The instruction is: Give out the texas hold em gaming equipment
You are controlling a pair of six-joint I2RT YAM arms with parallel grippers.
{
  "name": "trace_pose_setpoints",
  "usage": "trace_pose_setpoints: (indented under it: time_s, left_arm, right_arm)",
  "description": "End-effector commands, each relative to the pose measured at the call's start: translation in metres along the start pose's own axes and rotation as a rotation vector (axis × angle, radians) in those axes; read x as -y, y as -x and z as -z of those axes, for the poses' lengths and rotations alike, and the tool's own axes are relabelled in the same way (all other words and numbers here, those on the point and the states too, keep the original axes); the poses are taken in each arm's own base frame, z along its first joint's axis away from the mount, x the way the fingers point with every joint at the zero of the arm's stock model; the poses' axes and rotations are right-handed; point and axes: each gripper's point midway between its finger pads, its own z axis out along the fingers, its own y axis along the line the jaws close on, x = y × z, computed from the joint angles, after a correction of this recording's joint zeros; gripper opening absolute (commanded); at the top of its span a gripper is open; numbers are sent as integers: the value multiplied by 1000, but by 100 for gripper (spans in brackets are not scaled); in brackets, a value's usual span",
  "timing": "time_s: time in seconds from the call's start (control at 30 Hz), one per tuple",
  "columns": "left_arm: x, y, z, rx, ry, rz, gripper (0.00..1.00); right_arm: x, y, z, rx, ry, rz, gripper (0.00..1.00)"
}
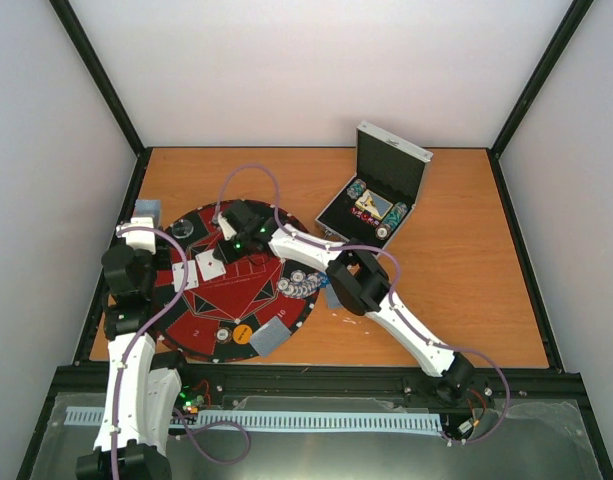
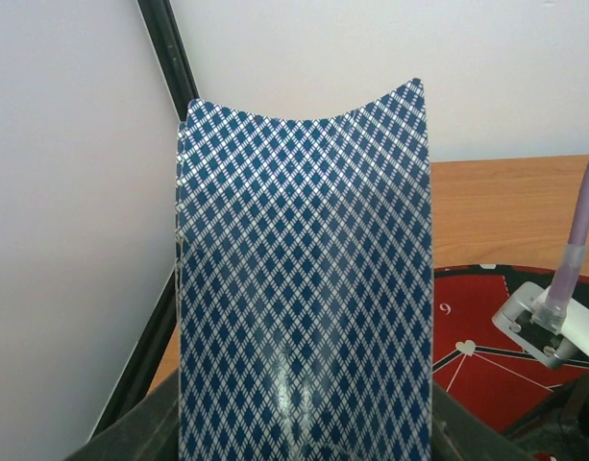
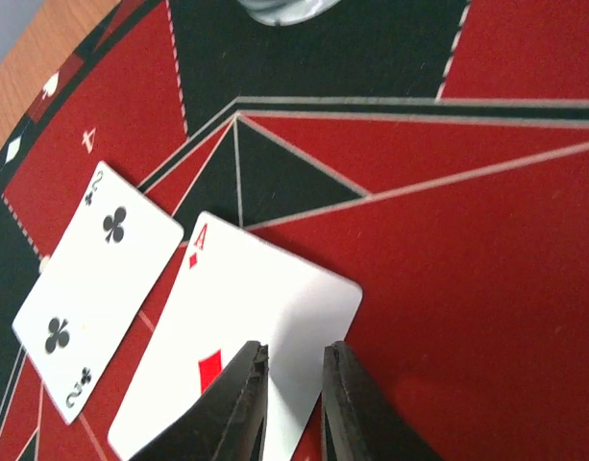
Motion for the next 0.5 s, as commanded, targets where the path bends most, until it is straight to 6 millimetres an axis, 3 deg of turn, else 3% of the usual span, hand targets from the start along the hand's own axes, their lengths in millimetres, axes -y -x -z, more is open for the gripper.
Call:
trace_pose_setpoints:
  time_s: [0.0, 0.2, 0.27, 0.47]
  left_arm:
    - [-3, 22, 4, 70, 2, 3, 40]
    - [-3, 23, 4, 68, 3, -3, 40]
    - [-3, 22, 5, 67, 3, -4, 40]
    - [-3, 22, 5, 66, 2, -1, 40]
  right_arm:
    - [-14, -51, -3, -153, 16, -23, 18]
    - [-16, -44, 6, -143, -3, -25, 14]
    - [-13, -57, 5, -173, -11, -32, 14]
    - [-17, -59, 8, -183, -8, -26, 12]
